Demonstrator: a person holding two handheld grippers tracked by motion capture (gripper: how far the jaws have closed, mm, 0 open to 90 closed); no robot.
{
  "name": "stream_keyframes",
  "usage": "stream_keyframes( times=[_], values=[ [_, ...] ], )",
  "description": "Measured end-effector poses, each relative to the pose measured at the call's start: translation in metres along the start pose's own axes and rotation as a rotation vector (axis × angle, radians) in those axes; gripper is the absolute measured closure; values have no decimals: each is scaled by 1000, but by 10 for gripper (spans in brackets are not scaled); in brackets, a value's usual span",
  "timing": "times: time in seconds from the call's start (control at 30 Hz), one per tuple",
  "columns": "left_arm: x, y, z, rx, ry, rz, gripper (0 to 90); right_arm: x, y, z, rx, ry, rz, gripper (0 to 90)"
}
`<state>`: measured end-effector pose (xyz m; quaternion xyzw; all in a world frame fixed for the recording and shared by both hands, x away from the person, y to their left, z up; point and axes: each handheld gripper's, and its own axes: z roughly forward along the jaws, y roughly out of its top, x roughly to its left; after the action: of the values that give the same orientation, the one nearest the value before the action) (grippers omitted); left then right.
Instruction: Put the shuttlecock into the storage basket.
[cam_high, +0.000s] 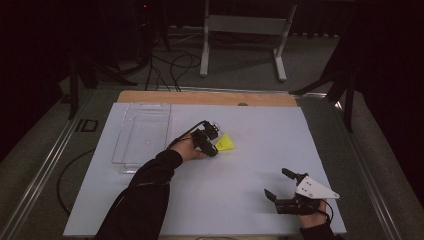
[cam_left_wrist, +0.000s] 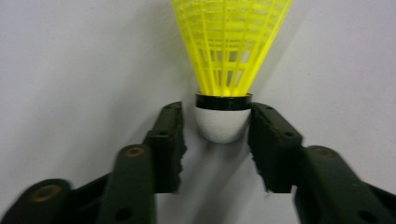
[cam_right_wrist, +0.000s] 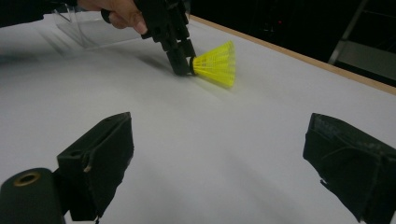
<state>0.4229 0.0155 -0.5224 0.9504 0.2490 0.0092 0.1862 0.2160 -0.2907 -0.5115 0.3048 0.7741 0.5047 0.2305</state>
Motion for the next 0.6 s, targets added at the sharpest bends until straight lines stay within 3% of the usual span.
stream_keyframes(
  times=[0.37, 0.6],
  values=[
    [-1, 7, 3, 27, 5, 6, 643, 0, 0, 0, 5, 2, 1, 88],
    [0, 9, 2, 41, -21, -10, 652, 0, 0, 0, 5, 0, 1, 88]
  ],
)
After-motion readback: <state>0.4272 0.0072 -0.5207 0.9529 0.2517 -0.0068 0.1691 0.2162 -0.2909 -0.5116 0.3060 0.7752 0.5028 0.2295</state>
